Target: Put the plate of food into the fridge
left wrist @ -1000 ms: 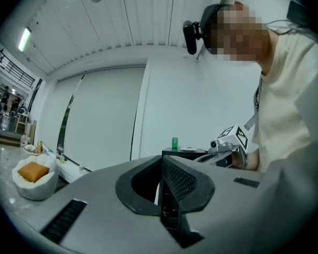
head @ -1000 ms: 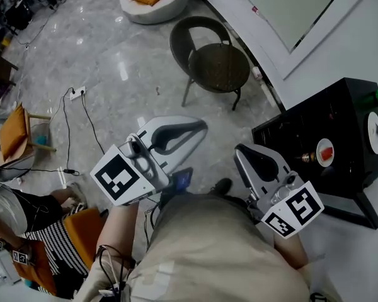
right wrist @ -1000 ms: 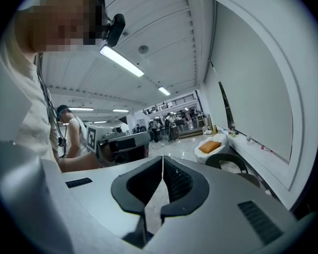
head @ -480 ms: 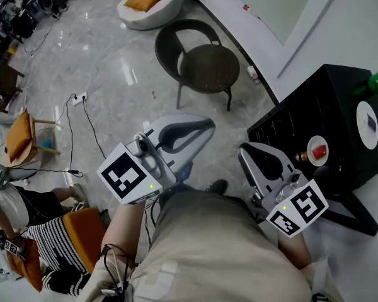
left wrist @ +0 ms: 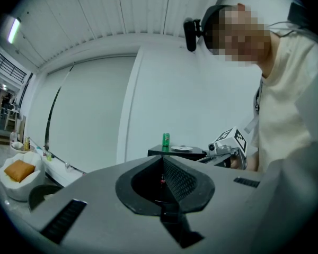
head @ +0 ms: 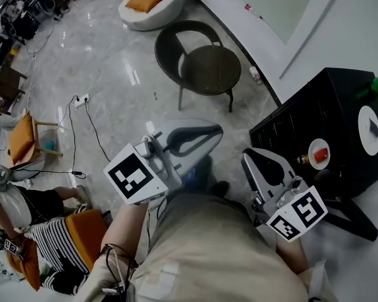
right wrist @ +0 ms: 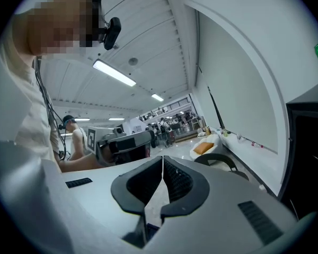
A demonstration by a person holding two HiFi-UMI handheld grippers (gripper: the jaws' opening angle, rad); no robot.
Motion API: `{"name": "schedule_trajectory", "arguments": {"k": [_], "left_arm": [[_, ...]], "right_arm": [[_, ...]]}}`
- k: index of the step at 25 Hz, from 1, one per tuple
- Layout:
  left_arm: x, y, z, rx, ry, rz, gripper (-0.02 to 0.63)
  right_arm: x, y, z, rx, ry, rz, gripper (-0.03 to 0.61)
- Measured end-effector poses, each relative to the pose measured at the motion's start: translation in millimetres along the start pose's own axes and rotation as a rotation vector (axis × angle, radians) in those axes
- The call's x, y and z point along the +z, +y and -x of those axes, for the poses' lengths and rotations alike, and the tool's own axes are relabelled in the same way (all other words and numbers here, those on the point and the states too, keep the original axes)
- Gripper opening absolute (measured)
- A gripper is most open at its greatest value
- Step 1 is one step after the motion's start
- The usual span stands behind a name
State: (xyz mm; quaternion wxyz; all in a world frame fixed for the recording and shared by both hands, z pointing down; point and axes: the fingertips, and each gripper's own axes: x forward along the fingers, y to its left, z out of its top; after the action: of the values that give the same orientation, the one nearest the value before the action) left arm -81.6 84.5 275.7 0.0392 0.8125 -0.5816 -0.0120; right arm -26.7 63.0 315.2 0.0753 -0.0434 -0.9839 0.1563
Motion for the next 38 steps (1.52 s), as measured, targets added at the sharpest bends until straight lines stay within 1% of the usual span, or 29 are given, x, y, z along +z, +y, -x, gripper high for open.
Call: {"name": "schedule_trajectory", "arguments": {"k": [4, 6, 11, 14, 18, 23, 27, 32, 34, 36, 38], "left_arm": [[-11.3, 11.2, -10.4, -0.052, 0.023, 0.054, 0.018], [-11.7, 21.5, -16.4, -0.076, 0.01, 0.07, 0.018], [-3.2, 54.6, -32.8, -0.144, -0.033, 0.061, 0.018], [-0.7, 77.8, -33.2, -0.168, -0.056, 0.071, 0.018], [-4.6, 103.7, -31.2, -0.183, -0.066, 0.107, 0.018], [-5.8, 125.0, -27.8, -0.201, -0.089, 0.113, 0.018], [-4.9, 133.2, -29.0, -0.187, -0.111, 0.119, 0.018], [-5.4, 139.2, -36.6, -0.17, -0.085, 0.133, 0.018], [-4.0, 135.3, -49.6, -0.202, -0.08, 0.124, 0.018], [-3.8, 122.6, -66.0, -0.261, -0.075, 0.11, 0.018], [-5.4, 110.1, -84.2, -0.304, -0.058, 0.092, 0.018]], "right_arm": [[-0.4, -14.1, 0.2, -0.069, 0.007, -0.016, 0.021], [0.8, -21.6, -4.6, -0.105, 0.014, -0.015, 0.021], [10.6, -44.3, -28.3, -0.18, 0.032, -0.011, 0.021], [14.6, -50.9, -48.7, -0.197, 0.051, -0.002, 0.021], [16.5, -54.6, -73.2, -0.208, 0.079, 0.016, 0.021], [14.6, -53.7, -99.6, -0.212, 0.1, 0.026, 0.021], [17.9, -56.2, -110.3, -0.198, 0.118, 0.05, 0.021], [28.0, -62.0, -109.6, -0.188, 0.112, 0.05, 0.021], [29.4, -70.9, -100.1, -0.221, 0.1, 0.042, 0.021], [26.4, -80.8, -85.8, -0.267, 0.09, 0.026, 0.021], [25.8, -88.9, -72.0, -0.293, 0.08, 0.012, 0.021]]}}
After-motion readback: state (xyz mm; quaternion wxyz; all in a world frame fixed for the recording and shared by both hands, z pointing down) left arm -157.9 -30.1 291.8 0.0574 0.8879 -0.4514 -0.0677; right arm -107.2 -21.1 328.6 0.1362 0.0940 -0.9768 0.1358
